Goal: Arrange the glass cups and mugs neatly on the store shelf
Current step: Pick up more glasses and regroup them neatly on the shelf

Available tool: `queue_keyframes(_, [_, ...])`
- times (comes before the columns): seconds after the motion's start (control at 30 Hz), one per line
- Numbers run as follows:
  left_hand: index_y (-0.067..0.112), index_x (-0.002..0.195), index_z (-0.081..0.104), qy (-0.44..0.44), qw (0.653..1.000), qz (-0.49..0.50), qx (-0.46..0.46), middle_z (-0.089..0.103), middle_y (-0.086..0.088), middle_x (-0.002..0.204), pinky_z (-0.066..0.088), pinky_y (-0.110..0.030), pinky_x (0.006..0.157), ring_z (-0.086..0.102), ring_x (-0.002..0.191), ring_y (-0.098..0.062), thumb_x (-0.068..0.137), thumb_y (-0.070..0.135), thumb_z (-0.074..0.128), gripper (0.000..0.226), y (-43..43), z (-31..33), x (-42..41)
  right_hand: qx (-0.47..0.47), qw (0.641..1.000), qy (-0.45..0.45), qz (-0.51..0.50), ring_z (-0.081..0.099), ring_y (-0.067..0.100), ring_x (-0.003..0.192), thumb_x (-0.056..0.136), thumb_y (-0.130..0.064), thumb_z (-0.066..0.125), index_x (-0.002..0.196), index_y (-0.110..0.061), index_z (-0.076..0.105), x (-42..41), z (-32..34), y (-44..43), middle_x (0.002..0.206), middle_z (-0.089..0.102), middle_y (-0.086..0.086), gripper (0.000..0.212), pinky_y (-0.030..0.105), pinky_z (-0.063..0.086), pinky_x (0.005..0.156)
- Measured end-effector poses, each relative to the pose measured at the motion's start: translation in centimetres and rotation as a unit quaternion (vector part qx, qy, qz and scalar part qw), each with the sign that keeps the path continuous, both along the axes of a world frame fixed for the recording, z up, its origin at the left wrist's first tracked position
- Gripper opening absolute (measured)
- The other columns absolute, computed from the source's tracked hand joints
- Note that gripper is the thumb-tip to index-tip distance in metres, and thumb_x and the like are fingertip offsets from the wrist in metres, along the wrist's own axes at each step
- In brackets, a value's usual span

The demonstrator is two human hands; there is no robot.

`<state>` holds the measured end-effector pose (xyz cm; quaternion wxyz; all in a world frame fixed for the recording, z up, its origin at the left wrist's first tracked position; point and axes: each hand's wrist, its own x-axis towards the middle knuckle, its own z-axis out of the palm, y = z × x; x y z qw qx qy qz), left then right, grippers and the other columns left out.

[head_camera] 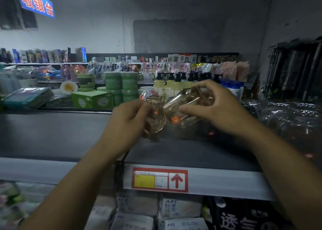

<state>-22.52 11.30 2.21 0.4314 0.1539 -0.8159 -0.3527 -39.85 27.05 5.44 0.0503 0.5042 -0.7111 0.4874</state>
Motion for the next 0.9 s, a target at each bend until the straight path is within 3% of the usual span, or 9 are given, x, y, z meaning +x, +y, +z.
queue_keyframes(0.07, [0.013, 0.098, 0.071, -0.003, 0.982, 0.107, -0.158, 0.072, -0.002, 0.092, 0.058, -0.039, 0.073, 0.068, 0.080, -0.016, 0.104, 0.031, 0.050, 0.028, -2.2, 0.4, -0.1, 0.074, 0.995, 0.066, -0.029, 0.059, 0.002, 0.101, 0.062, -0.054, 0.090, 0.126, -0.032, 0.054, 0.0, 1.4, -0.1, 0.117, 0.059, -0.017, 0.076, 0.019, 0.046, 0.078])
queue_keyframes(0.17, [0.022, 0.114, 0.067, -0.082, 0.963, 0.127, -0.223, 0.058, -0.004, 0.110, 0.048, -0.035, 0.085, 0.059, 0.095, -0.022, 0.096, 0.040, 0.062, 0.026, -4.5, 1.1, -1.1, 0.155, 0.975, 0.145, -0.062, 0.060, 0.011, 0.104, 0.063, -0.055, 0.089, 0.128, -0.030, 0.054, 0.0, 2.8, -1.4, 0.121, 0.061, -0.011, 0.078, 0.030, 0.051, 0.085])
queue_keyframes(0.3, [0.029, 0.120, 0.063, -0.194, 0.959, 0.076, -0.193, 0.054, -0.007, 0.122, 0.051, -0.037, 0.095, 0.058, 0.106, -0.023, 0.087, 0.055, 0.069, 0.042, -6.5, 1.2, -2.7, 0.247, 0.947, 0.196, -0.062, 0.057, 0.012, 0.100, 0.064, -0.052, 0.089, 0.134, -0.023, 0.058, 0.1, 3.8, -3.5, 0.115, 0.058, -0.010, 0.081, 0.030, 0.048, 0.080])
queue_keyframes(0.43, [0.022, 0.110, 0.065, -0.133, 0.980, 0.058, -0.134, 0.071, -0.007, 0.096, 0.047, -0.028, 0.067, 0.066, 0.085, -0.022, 0.085, 0.048, 0.077, 0.038, -6.9, 0.1, -3.9, 0.306, 0.927, 0.211, -0.057, 0.058, 0.017, 0.099, 0.066, -0.047, 0.090, 0.127, -0.016, 0.062, -0.5, 3.8, -5.5, 0.113, 0.060, -0.004, 0.074, 0.032, 0.051, 0.082])
queue_keyframes(0.53, [0.021, 0.107, 0.061, -0.114, 0.988, 0.037, -0.099, 0.071, 0.002, 0.085, 0.049, -0.029, 0.071, 0.068, 0.080, -0.017, 0.086, 0.042, 0.077, 0.034, -6.9, -0.5, -4.0, 0.341, 0.914, 0.210, -0.062, 0.063, 0.021, 0.103, 0.064, -0.051, 0.090, 0.124, -0.015, 0.063, -1.2, 3.8, -7.0, 0.117, 0.065, 0.003, 0.075, 0.040, 0.056, 0.093])
queue_keyframes(0.63, [0.030, 0.100, 0.058, -0.108, 0.990, 0.017, -0.093, 0.066, 0.016, 0.086, 0.050, -0.027, 0.077, 0.065, 0.082, -0.003, 0.086, 0.042, 0.078, 0.028, -7.2, -1.0, -3.9, 0.353, 0.911, 0.207, -0.060, 0.061, 0.021, 0.103, 0.064, -0.051, 0.089, 0.127, -0.017, 0.060, -1.5, 3.7, -7.8, 0.119, 0.063, 0.002, 0.078, 0.039, 0.055, 0.093])
queue_keyframes(0.77, [0.025, 0.094, 0.060, -0.096, 0.991, 0.020, -0.089, 0.069, 0.009, 0.087, 0.055, -0.035, 0.081, 0.069, 0.085, -0.013, 0.083, 0.043, 0.080, 0.030, -7.7, -1.2, -3.8, 0.336, 0.919, 0.201, -0.053, 0.057, 0.019, 0.101, 0.068, -0.045, 0.089, 0.130, -0.018, 0.054, -1.4, 3.3, -7.9, 0.117, 0.058, 0.000, 0.075, 0.032, 0.050, 0.081])
queue_keyframes(0.9, [0.022, 0.090, 0.061, -0.088, 0.994, 0.002, -0.060, 0.072, 0.005, 0.084, 0.054, -0.033, 0.077, 0.069, 0.080, -0.013, 0.081, 0.042, 0.083, 0.031, -8.0, -1.1, -3.7, 0.323, 0.921, 0.207, -0.062, 0.056, 0.021, 0.105, 0.072, -0.043, 0.087, 0.132, -0.018, 0.050, -1.3, 2.6, -7.4, 0.121, 0.054, 0.002, 0.075, 0.036, 0.052, 0.088])
